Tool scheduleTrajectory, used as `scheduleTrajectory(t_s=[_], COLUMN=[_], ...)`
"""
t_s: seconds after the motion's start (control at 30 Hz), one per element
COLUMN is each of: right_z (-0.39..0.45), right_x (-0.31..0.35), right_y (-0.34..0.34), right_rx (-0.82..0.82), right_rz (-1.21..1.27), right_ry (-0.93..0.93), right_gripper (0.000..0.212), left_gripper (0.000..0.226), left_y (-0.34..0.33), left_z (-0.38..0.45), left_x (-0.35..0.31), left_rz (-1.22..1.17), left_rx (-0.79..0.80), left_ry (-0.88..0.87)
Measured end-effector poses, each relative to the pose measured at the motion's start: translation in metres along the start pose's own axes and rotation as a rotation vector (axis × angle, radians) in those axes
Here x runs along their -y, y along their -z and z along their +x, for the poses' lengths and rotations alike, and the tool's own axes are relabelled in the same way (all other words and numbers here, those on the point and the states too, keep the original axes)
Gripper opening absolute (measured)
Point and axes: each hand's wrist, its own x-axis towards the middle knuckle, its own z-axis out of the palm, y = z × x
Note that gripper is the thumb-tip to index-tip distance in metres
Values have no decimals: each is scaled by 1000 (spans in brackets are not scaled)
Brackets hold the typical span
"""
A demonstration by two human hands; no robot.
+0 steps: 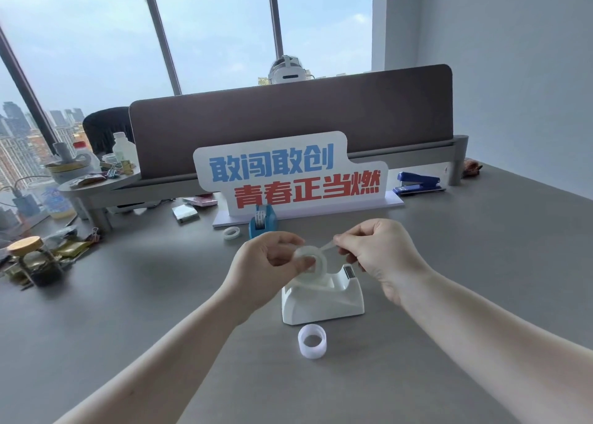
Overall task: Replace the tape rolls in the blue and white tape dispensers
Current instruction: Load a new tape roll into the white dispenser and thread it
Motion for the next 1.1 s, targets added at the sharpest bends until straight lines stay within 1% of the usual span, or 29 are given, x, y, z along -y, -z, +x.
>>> scheduleTrajectory(t_s=[0.1,0.17,0.3,0.43,0.77,0.87,1.1], right_z=[1,2,4,7,11,11,9], right_x=[-7,-11,-12,-13,-19,-20,-26], right_y=[0,-2,-2,4,13,18,20], right_rx=[-6,-6,-15,-31,-91,-103,-74], right_rz=[-8,-3,-8,2,38,37,32], right_ry=[-17,-28,-22,-37,-44,-40,-67], right_gripper=[15,15,18,17,19,18,15], left_gripper=[34,36,33,26,23,24,24], left_y=[3,5,5,5,1,-2,0], left_z=[-1,0,3,4,6,6,5], left_x=[3,7,12,17,22,22,21], left_rz=[19,53,110,179,171,206,255], left_rx=[34,33,2,-21,-14,-10,-6], left_ry=[-28,-46,-77,-92,-89,-112,-120])
